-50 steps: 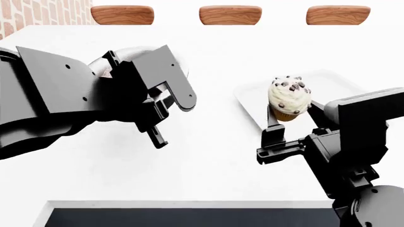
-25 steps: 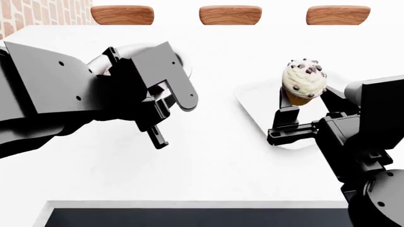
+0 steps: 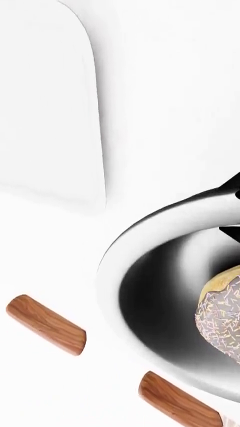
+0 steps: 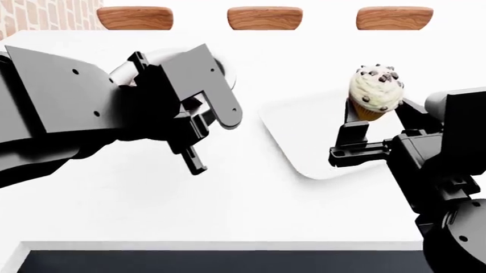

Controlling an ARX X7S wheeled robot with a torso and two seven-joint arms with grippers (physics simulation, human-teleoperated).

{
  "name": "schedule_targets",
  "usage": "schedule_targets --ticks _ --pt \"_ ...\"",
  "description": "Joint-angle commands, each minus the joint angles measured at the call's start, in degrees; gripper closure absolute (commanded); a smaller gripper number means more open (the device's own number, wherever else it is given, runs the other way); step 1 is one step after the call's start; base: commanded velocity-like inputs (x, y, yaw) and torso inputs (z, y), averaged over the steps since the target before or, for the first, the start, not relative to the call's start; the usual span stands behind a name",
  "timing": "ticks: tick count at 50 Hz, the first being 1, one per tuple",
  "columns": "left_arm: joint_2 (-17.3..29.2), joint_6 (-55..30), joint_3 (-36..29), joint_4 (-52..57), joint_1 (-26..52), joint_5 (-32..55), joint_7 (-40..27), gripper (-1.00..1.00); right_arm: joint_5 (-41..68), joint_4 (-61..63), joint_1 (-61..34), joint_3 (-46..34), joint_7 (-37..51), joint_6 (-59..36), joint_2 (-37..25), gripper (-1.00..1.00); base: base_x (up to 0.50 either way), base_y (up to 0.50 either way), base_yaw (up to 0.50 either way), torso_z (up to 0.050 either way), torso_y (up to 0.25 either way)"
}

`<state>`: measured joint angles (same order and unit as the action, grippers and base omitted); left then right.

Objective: Pick up the bowl with donut and place it on the tray. Pick up the cupcake and place it on the tray.

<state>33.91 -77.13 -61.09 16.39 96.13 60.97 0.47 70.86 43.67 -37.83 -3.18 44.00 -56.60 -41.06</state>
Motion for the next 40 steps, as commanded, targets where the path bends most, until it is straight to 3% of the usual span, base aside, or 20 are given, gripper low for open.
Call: schedule_targets --ticks 1,40 --pt "-0.1 0.9 0.1 -0.5 0.6 -2.3 -0.3 1.0 -1.2 -0.2 -0.4 0.1 -0.4 -0.1 -0.1 1.0 0.0 -0.27 0.0 0.0 0.0" --pt "0.2 1.9 -0.8 -0.4 1.8 -2.1 0.1 1.0 -1.8 -0.5 -0.6 -0.8 -0.8 0.9 -0.3 1.0 0.0 -0.27 0.0 0.001 0.001"
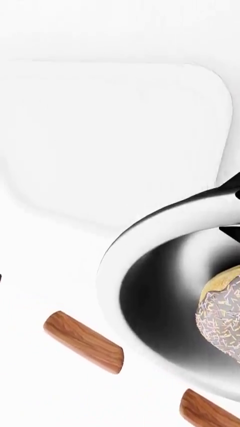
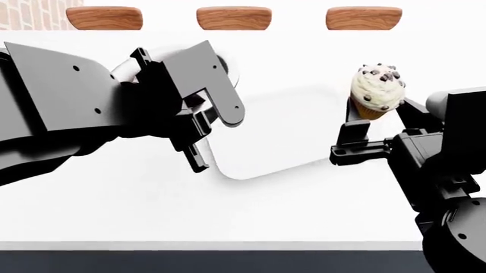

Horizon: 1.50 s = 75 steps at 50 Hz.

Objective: Pick up the bowl with donut and place it on the tray. Pick up the cupcake and place it on the tray.

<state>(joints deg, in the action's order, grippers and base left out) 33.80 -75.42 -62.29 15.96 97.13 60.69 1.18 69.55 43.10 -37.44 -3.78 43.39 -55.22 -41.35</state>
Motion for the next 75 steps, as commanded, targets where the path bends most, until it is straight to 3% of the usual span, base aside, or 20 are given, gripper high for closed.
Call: schedule_targets --ticks 1,21,40,75 --pt "0.3 0.2 0.4 0.1 0.8 -1.8 -0.6 1.0 -0.5 0.1 -1.0 -0.2 -0.2 -0.5 0.0 1.0 0.0 -0.27 0.0 0.0 0.0" --pt "-1.9 3.2 -3.0 -2.5 2.2 -5.1 2.8 1.0 -2.1 -0.1 -0.1 -0.6 -1.1 0.7 -0.2 1.0 0.0 -0.1 0.0 0.0 0.001" --pt "-9.4 11.5 -11.0 -10.4 5.1 -12.7 13.1 1.0 -2.1 -0.7 -0.1 0.3 0.4 1.0 -0.8 1.0 0.0 0.0 0.0 0.001 0.001" --pt "-18.5 19.1 -17.7 -24.7 2.9 -19.6 18.9 1.0 -4.5 -2.0 0.2 -0.6 0.0 2.2 -0.8 1.0 0.0 0.0 0.0 0.0 0.001"
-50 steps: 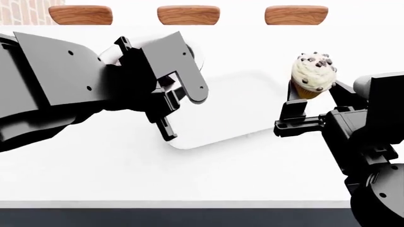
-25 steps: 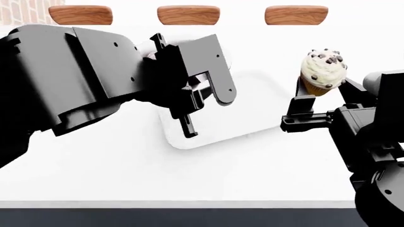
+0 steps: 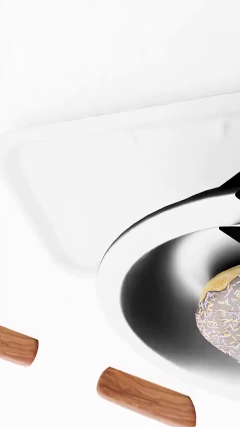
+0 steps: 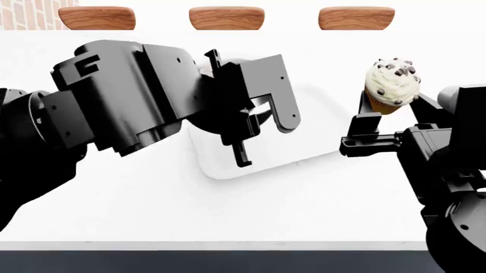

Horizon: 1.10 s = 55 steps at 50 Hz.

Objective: Pick up the bowl with donut and place it on the tray. Pick up the cupcake and place it on the tray.

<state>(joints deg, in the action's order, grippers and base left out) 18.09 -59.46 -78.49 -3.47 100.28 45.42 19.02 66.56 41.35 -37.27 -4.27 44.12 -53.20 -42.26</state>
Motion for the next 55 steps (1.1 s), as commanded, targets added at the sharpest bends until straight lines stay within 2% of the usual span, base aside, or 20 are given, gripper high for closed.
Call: schedule_targets --ticks 1,55 --pt "-3.1 3.4 -1.7 -5.8 -0.2 -4.5 1.2 1.0 -1.6 -0.3 0.0 -0.2 -0.7 0.2 0.1 1.0 0.0 0.0 0.0 0.0 0.0" --pt "-5.9 7.8 -4.2 -10.6 -4.7 -6.2 3.2 1.0 -3.3 -1.1 0.9 -1.5 -1.6 1.5 -0.2 1.0 0.0 0.0 0.0 0.0 0.001"
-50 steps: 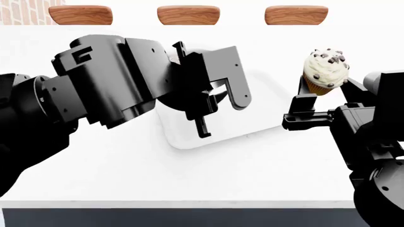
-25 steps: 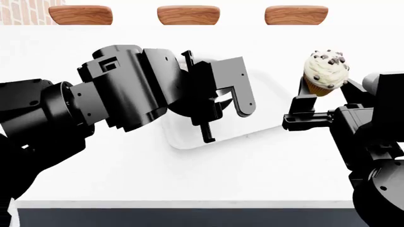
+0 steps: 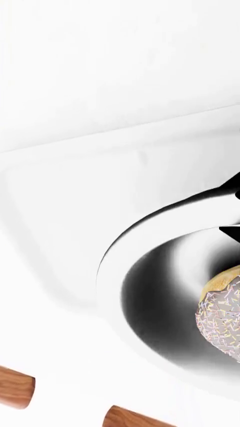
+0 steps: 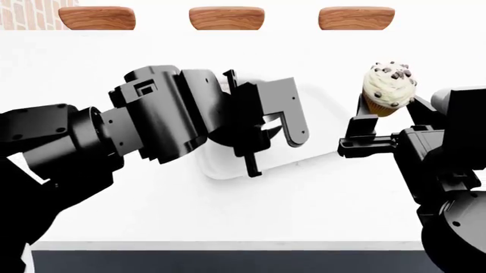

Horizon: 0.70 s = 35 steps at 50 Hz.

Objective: Pick up the bowl with donut and place it on the tray. Pick up the cupcake and place it on the tray.

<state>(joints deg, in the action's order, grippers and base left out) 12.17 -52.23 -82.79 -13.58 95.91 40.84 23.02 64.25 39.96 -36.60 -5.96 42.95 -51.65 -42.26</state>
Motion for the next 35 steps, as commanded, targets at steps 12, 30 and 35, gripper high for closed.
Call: schedule_targets --ticks 12,30,35 --pt "-0.1 1.3 -0.4 -1.1 -0.9 -2.0 -0.2 1.0 -1.0 0.3 0.0 0.0 -0.3 -0.1 -0.4 1.0 0.0 0.0 0.0 0.001 0.001" --pt "-0.9 2.1 -1.0 -2.7 -1.5 -2.4 0.7 1.0 -1.7 -0.1 0.3 -0.4 -0.9 0.7 -0.4 1.0 0.0 0.0 0.0 0.0 0.001" --pt "-0.8 2.0 -1.0 -2.4 -1.6 -2.4 0.6 1.0 -1.5 0.0 0.1 -0.6 -0.7 0.5 -0.3 1.0 0.0 0.0 0.0 0.0 0.0"
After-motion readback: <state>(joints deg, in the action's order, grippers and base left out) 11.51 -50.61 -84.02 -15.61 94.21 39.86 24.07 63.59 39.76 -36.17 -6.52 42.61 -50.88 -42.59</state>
